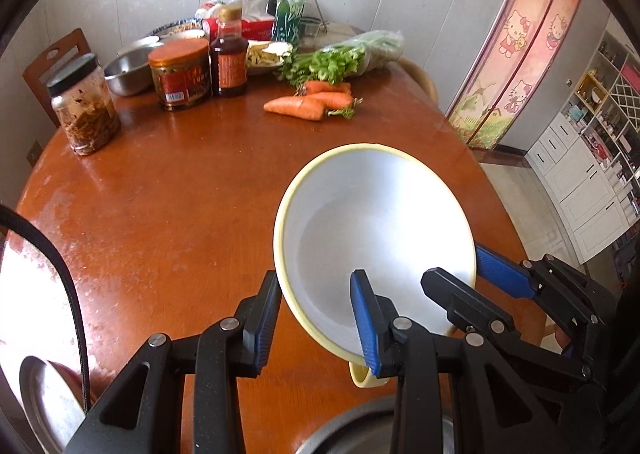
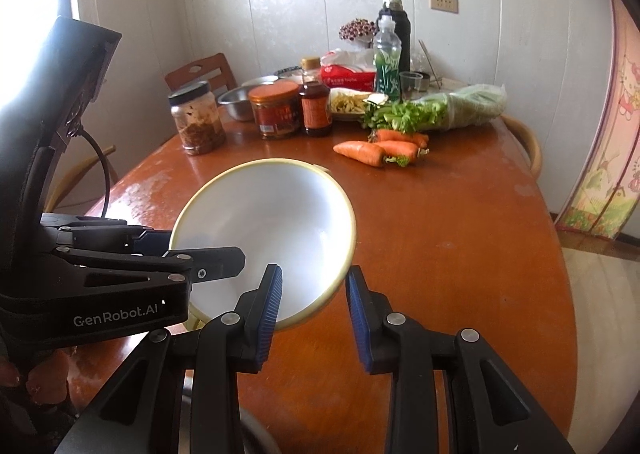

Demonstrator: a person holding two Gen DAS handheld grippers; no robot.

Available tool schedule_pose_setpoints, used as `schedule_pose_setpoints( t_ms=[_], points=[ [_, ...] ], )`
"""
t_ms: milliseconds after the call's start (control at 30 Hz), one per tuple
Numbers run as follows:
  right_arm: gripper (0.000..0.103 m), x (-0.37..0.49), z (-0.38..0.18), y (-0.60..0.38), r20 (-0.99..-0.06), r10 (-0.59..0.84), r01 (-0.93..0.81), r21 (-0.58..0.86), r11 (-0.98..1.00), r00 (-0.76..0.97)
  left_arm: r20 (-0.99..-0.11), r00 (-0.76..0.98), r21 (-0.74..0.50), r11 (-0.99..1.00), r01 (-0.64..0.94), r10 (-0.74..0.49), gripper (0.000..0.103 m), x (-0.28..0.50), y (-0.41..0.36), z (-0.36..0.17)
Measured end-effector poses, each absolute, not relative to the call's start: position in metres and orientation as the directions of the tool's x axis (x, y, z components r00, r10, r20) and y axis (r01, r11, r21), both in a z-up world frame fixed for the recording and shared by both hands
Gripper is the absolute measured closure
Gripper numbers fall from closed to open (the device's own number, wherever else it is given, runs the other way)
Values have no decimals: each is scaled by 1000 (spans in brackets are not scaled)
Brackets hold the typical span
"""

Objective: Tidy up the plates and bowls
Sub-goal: 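Lift the yellow bowl with the left tool and carry it over the steel bowls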

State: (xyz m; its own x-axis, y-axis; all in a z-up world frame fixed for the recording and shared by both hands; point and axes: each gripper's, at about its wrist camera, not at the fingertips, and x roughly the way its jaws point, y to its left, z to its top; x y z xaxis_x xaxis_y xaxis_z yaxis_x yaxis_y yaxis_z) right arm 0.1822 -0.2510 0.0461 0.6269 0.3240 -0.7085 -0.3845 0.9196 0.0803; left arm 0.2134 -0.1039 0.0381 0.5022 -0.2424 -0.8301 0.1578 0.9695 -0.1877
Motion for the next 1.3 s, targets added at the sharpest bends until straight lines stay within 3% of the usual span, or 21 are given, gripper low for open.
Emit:
schedule_pose_setpoints(
  t_ms=[600, 1300],
  points=[
    [68, 110, 66, -246, -672, 319, -386, 53, 921, 669, -786, 570, -161, 969, 187, -241, 67, 138, -102, 60],
    [67, 46, 56, -250, -641, 328, -390, 49, 920, 694, -768, 595, -143, 969, 199, -236, 67, 78, -106, 48]
  ],
)
